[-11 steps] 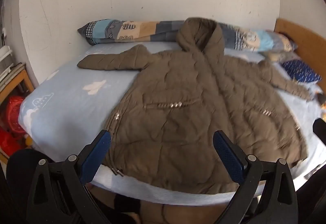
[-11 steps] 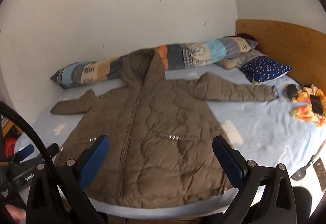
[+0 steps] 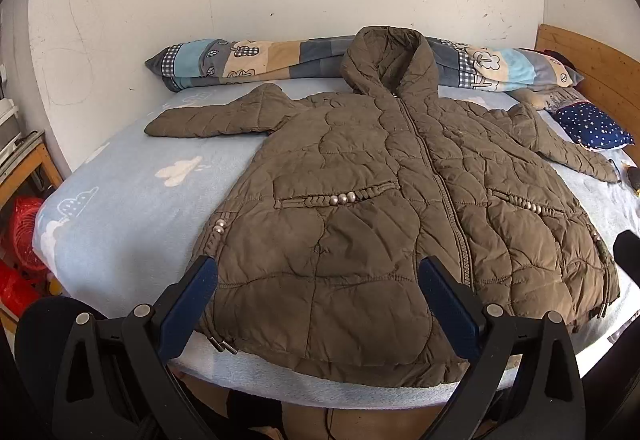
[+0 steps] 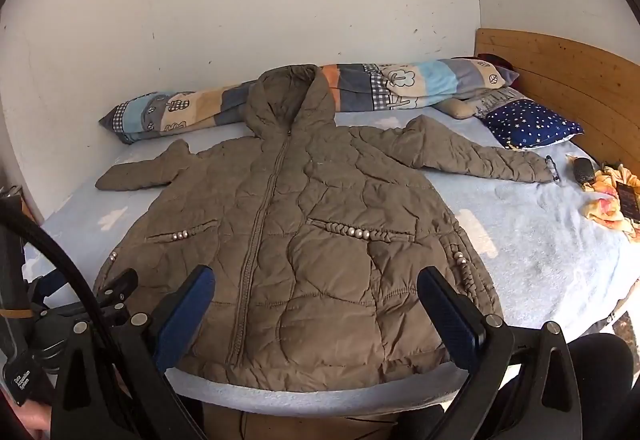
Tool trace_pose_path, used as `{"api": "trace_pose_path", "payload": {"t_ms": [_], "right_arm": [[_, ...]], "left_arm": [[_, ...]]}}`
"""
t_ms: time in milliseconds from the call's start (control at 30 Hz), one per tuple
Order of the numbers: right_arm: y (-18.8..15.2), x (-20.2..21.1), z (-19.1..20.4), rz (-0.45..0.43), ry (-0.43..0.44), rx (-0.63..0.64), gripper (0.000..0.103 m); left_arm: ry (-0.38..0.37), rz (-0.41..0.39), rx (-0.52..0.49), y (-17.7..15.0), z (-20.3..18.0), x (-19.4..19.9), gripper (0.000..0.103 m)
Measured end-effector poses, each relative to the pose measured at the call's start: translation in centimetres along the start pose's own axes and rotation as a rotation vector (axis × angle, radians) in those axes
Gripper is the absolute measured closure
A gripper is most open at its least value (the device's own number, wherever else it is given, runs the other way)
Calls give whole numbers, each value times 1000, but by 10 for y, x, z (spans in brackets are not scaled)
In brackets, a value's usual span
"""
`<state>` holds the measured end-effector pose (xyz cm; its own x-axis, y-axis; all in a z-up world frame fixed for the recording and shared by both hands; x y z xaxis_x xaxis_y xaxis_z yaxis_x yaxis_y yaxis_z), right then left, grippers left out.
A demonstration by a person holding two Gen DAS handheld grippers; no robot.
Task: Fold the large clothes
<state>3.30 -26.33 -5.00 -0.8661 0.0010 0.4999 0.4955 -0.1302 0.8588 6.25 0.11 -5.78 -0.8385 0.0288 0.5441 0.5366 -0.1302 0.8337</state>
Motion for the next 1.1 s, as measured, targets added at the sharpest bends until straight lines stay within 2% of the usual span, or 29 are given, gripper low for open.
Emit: {"api": "trace_pose_path", "payload": {"t_ms": [167, 400, 500, 567, 633, 700, 733, 800, 933, 1100], "right_arm": [[-1, -4, -4, 42, 29, 22, 0], [-10, -15, -13, 42, 34, 39, 0], [-17, -17, -19, 44, 45, 41, 0], [-19, -19, -18, 46, 49, 46, 0], [-22, -21, -17, 55, 58, 49, 0], [-24, -22, -17, 62, 67, 55, 0], [-24, -23, -17, 63, 69, 58, 0], [-26, -23, -18, 62, 73, 59, 0], [-30, -22, -20, 59, 78, 55, 0], [-31, -23, -23, 62, 80, 54, 0]], "left_arm": [[-4, 24, 9, 1, -5, -1, 3], [17, 65, 20, -1, -2, 0, 3], [59, 126, 74, 4, -2, -1, 3], [48, 116, 77, 4, -3, 0, 3], [-17, 56, 96, 4, -2, 2, 3], [-36, 37, 126, 6, -3, 2, 3], [-28, 48, 104, 6, -2, 1, 3], [-22, 53, 147, 7, -4, 1, 3], [6, 72, 79, 3, -2, 0, 3], [0, 74, 79, 3, -2, 0, 3]]}}
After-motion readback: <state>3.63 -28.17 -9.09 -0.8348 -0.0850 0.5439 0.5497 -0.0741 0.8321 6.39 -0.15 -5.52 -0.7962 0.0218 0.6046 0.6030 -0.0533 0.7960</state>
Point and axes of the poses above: each gripper's, at about its wrist camera, not at the fingertips, and x roughly against the way its jaws point, z to its left, y to its top, the point moved 5 cm from there along -x, roughly the way its jaws point, and after that the axes turned 4 degrees about -z, right-handed, at the moved point
